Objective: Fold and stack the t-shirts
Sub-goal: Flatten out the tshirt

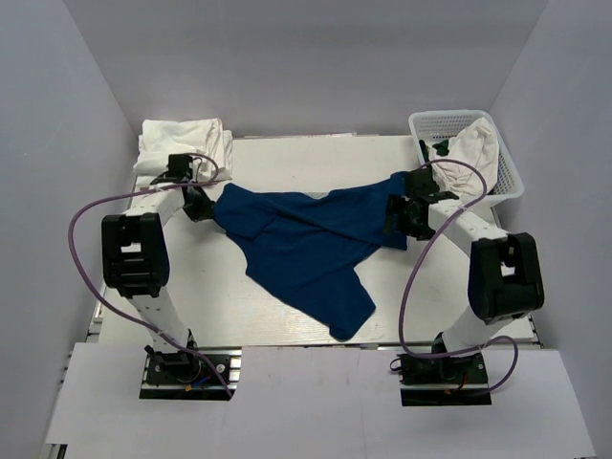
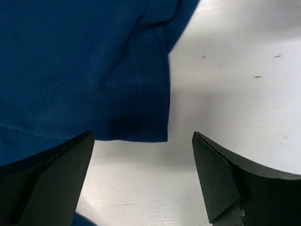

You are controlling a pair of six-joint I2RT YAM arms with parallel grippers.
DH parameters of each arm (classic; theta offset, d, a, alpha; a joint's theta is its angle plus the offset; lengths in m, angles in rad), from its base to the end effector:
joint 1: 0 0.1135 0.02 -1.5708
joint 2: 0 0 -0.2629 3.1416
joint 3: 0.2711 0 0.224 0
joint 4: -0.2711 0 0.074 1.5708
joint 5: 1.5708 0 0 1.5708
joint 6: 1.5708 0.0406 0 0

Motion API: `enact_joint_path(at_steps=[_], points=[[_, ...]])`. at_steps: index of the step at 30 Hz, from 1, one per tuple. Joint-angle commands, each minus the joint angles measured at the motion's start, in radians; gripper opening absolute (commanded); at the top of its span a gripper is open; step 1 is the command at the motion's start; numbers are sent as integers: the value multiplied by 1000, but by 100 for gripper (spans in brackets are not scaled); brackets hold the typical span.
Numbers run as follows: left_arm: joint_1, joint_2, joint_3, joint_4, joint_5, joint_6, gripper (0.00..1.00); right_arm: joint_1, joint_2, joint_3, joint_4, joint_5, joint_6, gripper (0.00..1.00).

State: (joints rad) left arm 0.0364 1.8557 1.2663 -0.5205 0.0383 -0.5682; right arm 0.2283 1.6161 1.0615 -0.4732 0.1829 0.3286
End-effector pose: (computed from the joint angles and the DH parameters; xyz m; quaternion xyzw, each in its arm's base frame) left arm 0.3574 0.0115 0.1931 -0.2856 0.9306 -0.0780 0.2154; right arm 0.2996 0.0620 0.2159 0.0726 0.9569 -0.0112 0.2810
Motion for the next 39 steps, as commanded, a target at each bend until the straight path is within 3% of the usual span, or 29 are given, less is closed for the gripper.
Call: enact_joint_path(at_steps=[1,5,7,11,14,22,28,32,39], points=[[5,-99,53,-33,5,13,0,-9,48,0,21,-65,16,90],[5,-134,62,-42,15,24,0,-9,82,-20,48,-82,29,85],[5,-144,71,-42,26,33,0,-9,97,-38,54,-85,29,76],[5,-164,81,-42,44,33,0,-7,97,-58,79,-89,36,16],[5,-174,102,-42,55,42,0,-10,64,-63,105,-76,29,0],[5,-222,175,42,138,60,0,-17,-105,35,139,54,-37,0],[5,-222,388,85,187,74,0,-24,-262,173,248,180,-172,0],[5,-132,731,24,222,87,0,-41,-277,353,316,257,-252,0],[5,-32,1105,42,203,76,0,-61,-226,664,442,259,-402,0]])
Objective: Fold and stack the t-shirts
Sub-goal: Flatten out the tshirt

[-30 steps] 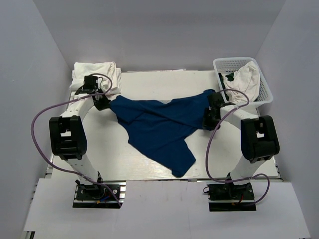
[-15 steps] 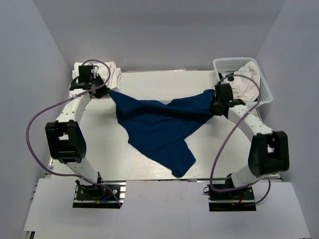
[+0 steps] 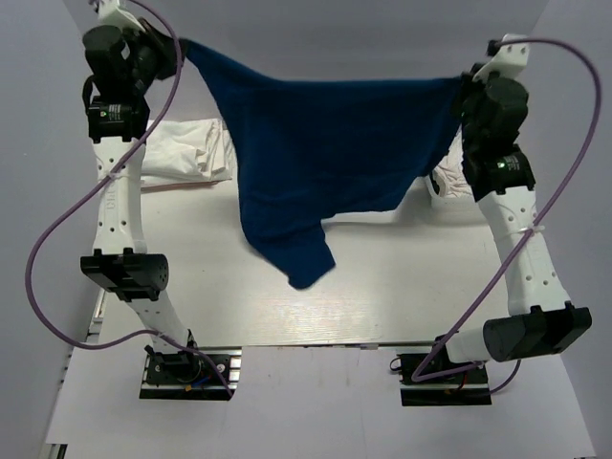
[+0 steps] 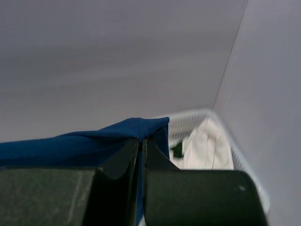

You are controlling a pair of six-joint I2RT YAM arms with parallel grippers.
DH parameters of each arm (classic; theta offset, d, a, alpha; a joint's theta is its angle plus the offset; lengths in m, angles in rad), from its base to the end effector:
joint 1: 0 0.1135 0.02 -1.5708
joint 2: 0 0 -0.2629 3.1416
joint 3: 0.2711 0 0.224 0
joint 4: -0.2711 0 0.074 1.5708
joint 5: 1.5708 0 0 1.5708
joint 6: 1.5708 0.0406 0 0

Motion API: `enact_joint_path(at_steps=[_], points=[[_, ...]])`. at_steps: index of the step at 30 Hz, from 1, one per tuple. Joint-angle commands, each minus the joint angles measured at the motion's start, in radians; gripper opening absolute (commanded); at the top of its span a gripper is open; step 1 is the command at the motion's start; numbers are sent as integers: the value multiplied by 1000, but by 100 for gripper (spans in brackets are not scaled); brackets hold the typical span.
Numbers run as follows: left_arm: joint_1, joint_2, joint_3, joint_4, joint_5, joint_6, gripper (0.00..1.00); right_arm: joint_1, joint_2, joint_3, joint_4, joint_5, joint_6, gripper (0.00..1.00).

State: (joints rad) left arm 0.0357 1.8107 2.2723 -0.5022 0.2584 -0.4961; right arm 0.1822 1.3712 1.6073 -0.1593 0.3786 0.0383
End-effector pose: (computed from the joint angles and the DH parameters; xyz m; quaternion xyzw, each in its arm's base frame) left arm 0.3623 0.0026 0.5141 -0.1019 0.7136 -0.2472 0.6475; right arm 0.2732 0.0351 0.4886 0.0897 0.6755 -0.0478 0.7303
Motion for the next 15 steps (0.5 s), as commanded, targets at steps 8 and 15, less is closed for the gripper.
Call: enact_joint_path(at_steps=[8,15], points=[[15,107,243,393,-154,-108,0,-47,256,528,230,59,-204,0],[47,165,251,560,-202,-223,0,-81,371,617,371,0,-267,0]])
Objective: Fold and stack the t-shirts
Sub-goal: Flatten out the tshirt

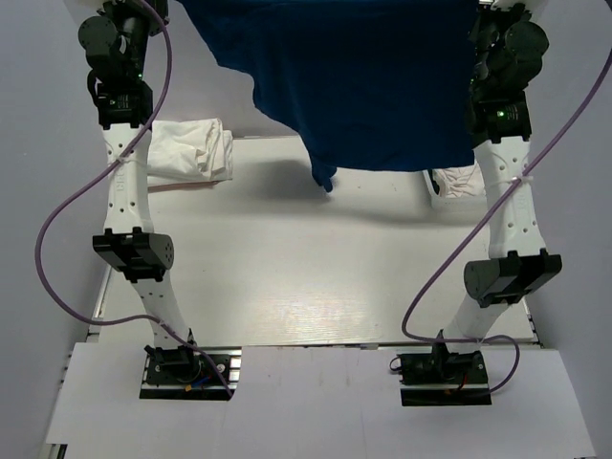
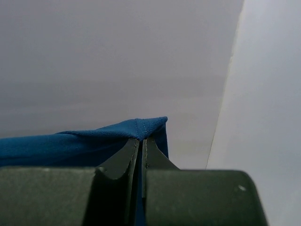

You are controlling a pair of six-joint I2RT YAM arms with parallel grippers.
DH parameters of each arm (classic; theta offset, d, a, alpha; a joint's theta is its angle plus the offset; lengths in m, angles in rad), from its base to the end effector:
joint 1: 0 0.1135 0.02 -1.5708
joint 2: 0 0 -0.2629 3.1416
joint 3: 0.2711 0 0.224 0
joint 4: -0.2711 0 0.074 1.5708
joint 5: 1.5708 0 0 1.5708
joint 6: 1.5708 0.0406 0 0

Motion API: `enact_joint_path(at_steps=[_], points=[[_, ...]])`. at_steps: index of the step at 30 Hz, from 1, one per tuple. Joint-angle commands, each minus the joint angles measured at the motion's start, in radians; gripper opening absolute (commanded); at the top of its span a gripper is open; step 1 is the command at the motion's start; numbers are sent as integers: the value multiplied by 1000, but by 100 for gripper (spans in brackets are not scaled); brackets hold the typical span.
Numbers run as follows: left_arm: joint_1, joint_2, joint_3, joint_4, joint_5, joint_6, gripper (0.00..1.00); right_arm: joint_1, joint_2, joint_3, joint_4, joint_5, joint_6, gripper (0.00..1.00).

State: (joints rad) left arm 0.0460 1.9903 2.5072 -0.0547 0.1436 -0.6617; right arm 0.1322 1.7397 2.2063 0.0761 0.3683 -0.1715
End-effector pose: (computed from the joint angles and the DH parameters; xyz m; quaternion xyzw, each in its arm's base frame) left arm 0.3871 0.0120 0.5633 -0.1247 0.5136 -0.2930 0.7968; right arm 0.3248 0.0285 0.5811 0.0845 0.5019 -0.1068 0.8541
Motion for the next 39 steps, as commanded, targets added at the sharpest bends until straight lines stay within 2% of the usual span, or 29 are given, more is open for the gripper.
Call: enact_joint_path(at_steps=[1,11,15,22,27,28,31,32,35,39], points=[[47,-15,16,127,-87,-58,0,-35,14,12,139,-29,-53,0],[89,-58,-40,154,-137,-13,0,-75,95,-34,97,-222,65,0],[98,-58,-100,139,-95,51,0,-78,116,-117,80,-287,95,0],[98,-48,-155,60,-56,112,0,-75,161,-140,28,-347,109,0],[98,-186,-382,59,46,125,0,-77,78,-301,28,-358,113,0],[98,-218,-422,43,60,135,0,-72,60,-397,30,-358,113,0],[98,-341,-669,71,60,136,0,-72,-41,-569,114,-403,133,0],[98,-426,-785,82,60,136,0,-72,-81,-639,141,-405,136,0],[98,-537,-951,52,8,136,0,-72,-147,-750,148,-387,138,0],[80,-746,-1091,-55,-58,126,0,-75,-259,-893,139,-378,138,0]])
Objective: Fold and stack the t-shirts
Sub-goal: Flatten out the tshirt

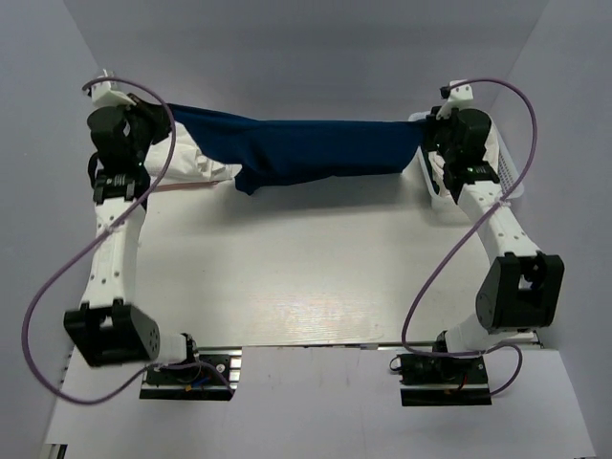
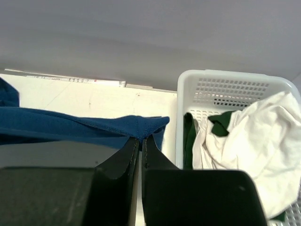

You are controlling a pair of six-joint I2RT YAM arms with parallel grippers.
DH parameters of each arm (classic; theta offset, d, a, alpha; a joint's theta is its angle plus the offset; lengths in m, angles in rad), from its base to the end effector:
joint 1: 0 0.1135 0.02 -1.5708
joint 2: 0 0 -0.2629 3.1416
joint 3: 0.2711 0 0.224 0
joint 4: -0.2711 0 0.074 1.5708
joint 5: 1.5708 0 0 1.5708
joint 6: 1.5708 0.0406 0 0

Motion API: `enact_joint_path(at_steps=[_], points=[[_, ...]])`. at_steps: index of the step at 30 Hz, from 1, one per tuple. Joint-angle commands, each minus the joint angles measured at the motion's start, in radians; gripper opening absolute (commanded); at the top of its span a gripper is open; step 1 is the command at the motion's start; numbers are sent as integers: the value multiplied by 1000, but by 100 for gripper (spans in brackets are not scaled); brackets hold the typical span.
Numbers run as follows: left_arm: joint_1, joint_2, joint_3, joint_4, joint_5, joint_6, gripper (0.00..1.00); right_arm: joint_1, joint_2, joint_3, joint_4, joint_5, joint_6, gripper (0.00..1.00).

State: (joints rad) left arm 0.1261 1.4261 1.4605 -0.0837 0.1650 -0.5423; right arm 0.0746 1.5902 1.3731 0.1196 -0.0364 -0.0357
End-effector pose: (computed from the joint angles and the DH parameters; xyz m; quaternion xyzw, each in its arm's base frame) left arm 0.3080 0.0323 0.4354 -0.1831 0.7006 -0.2004 0.6600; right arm 0.3617 0.0285 0.3773 -0.0530 0.7388 0.0265 0.6713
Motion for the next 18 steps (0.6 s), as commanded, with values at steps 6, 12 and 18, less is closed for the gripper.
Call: enact_joint_path(at_steps=[6,12,18], points=[[0,-329,-129,-250,-51,-14,0,-16,-274,-262,77,84,80,0],[0,-464,-314,-528,-2,-24,0,-15,-415,-430,-12,95,149,0],[0,-575,-405,-820,105,-36,0,-13,-513,-545,-153,99,278,0]])
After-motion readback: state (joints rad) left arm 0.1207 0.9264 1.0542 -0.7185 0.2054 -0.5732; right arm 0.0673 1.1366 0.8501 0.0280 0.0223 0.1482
